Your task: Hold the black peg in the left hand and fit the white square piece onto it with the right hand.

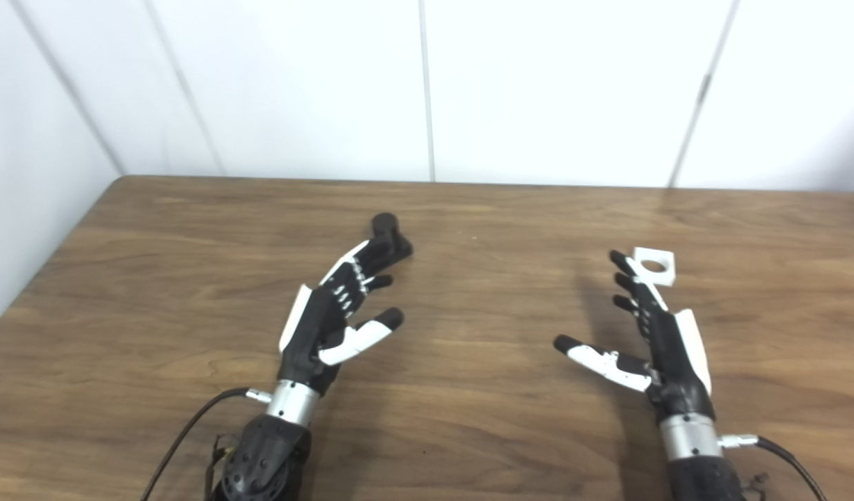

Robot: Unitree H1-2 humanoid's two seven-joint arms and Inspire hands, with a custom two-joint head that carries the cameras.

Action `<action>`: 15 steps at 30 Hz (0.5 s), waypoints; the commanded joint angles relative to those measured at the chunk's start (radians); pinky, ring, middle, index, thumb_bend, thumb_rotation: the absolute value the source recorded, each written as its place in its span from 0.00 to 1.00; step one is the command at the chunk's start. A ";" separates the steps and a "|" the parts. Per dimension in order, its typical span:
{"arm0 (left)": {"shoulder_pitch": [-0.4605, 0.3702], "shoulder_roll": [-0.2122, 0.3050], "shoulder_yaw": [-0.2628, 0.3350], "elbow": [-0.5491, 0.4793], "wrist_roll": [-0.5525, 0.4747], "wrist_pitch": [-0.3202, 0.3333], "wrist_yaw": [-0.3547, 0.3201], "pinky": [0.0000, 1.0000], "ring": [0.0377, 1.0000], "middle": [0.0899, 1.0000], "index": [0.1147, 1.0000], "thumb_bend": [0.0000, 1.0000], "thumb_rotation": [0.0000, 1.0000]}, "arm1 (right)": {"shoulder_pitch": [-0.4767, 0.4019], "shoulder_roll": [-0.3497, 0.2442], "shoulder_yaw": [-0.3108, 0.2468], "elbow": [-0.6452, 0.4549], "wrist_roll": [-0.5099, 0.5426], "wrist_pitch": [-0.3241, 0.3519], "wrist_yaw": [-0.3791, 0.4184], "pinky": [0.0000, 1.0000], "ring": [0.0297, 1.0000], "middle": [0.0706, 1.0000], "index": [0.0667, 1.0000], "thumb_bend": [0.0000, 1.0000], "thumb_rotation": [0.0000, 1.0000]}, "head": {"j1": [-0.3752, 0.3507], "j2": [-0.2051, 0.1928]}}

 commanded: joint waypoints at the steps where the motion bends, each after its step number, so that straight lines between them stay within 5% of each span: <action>1: 0.041 -0.020 -0.011 0.057 0.004 -0.010 0.016 0.84 0.89 0.89 0.84 0.96 0.45 | -0.028 -0.001 -0.004 -0.025 0.020 -0.045 0.004 0.81 0.92 0.95 0.91 0.73 0.13 | -0.001 0.001; 11: 0.044 -0.024 0.000 0.028 0.071 0.017 0.059 0.83 0.88 0.87 0.83 0.92 0.44 | -0.027 -0.004 -0.003 -0.040 0.022 -0.017 0.006 0.83 0.90 0.93 0.89 0.73 0.11 | 0.004 0.002; 15: 0.035 -0.021 0.003 0.002 0.199 0.043 0.128 0.89 0.90 0.87 0.80 0.82 0.39 | -0.033 -0.006 -0.002 -0.030 0.017 -0.027 0.004 0.83 0.91 0.93 0.89 0.74 0.12 | 0.003 0.000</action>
